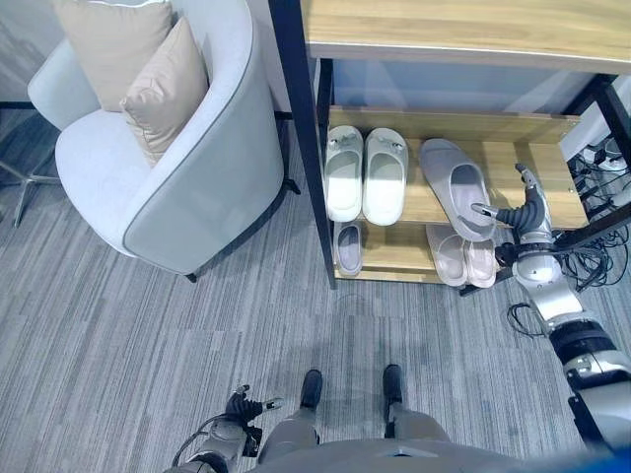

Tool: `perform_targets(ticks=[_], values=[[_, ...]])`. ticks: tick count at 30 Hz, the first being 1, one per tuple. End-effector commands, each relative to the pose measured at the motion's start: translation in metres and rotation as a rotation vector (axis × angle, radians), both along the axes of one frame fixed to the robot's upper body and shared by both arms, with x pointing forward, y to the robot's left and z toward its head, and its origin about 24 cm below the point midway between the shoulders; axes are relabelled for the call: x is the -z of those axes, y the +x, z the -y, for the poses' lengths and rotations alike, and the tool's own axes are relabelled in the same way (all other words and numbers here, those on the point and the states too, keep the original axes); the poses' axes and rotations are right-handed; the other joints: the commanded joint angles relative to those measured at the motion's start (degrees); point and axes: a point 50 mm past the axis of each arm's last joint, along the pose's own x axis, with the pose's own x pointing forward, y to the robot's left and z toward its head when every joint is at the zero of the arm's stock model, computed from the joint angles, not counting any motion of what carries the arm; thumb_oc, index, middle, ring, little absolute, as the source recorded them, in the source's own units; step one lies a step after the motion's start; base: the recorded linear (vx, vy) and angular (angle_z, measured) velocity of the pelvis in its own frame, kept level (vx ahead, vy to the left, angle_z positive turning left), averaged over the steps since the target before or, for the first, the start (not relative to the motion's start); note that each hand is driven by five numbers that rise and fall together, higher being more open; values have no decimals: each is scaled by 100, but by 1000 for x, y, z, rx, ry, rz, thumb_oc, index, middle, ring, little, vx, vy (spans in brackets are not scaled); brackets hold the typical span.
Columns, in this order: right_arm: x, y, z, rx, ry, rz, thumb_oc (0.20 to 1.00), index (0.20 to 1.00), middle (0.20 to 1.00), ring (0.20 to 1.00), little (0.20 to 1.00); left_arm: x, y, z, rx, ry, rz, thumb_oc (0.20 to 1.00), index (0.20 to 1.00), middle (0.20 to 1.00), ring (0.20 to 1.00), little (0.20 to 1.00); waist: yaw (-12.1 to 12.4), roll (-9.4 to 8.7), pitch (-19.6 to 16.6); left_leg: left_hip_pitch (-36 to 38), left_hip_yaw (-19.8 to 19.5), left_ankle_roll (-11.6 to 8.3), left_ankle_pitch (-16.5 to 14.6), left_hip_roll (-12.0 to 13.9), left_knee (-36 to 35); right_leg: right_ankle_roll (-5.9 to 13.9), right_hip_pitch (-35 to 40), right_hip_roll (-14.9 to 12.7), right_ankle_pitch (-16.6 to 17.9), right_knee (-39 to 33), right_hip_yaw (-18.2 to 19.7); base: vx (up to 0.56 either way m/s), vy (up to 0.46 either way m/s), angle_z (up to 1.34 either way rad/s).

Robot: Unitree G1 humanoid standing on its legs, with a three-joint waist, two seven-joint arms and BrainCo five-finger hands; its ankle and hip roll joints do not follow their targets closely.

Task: Arrange the slippers neatly on the shoe rack.

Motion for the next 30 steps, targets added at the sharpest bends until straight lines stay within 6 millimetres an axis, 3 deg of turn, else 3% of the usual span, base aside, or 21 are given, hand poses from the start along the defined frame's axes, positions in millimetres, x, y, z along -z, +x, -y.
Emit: perform_targets(ticks=[1,9,16,20,26,30], values=[[-29,9,11,50,-29,101,1000,1000,1000,1000,1000,-1,3,-6,31,57,-22,1000,1000,1000,1000,1000,26,-94,68,-155,272,-48,-276,-38,33,477,166,-325,-355,34,-313,0,0,0],[-33,14,45,235,36,82,1000,1000,1000,1000,1000,-4,9,-11,24,73,-1,1000,1000,1000,1000,1000,87,-87,145,-295,237,-70,-234,-55,33,478,64,-325,-340,34,-341,2,1,0],[-57,25,28,179,43,156,1000,1000,1000,1000,1000,-7,18,-13,-12,63,34,1000,1000,1000,1000,1000,79,-98,250,-445,237,-80,-191,-60,33,479,-81,-317,-310,34,-309,1,1,0],[-80,34,25,173,16,206,1000,1000,1000,1000,1000,-12,28,-16,-20,71,73,1000,1000,1000,1000,1000,116,-118,329,-577,225,-90,-162,-80,33,488,-179,-332,-288,34,-332,0,0,0],[-98,44,35,202,-59,170,1000,1000,1000,1000,1000,-17,36,-22,-15,83,114,1000,1000,1000,1000,1000,233,-155,452,-747,167,-128,-92,-117,33,510,-286,-337,-266,34,-394,6,2,7],[-94,45,43,222,-88,118,1000,1000,1000,1000,1000,-19,39,-24,-2,92,126,1000,1000,1000,1000,1000,295,-171,497,-796,133,-143,-73,-134,33,519,-297,-358,-263,34,-446,2,1,3]])
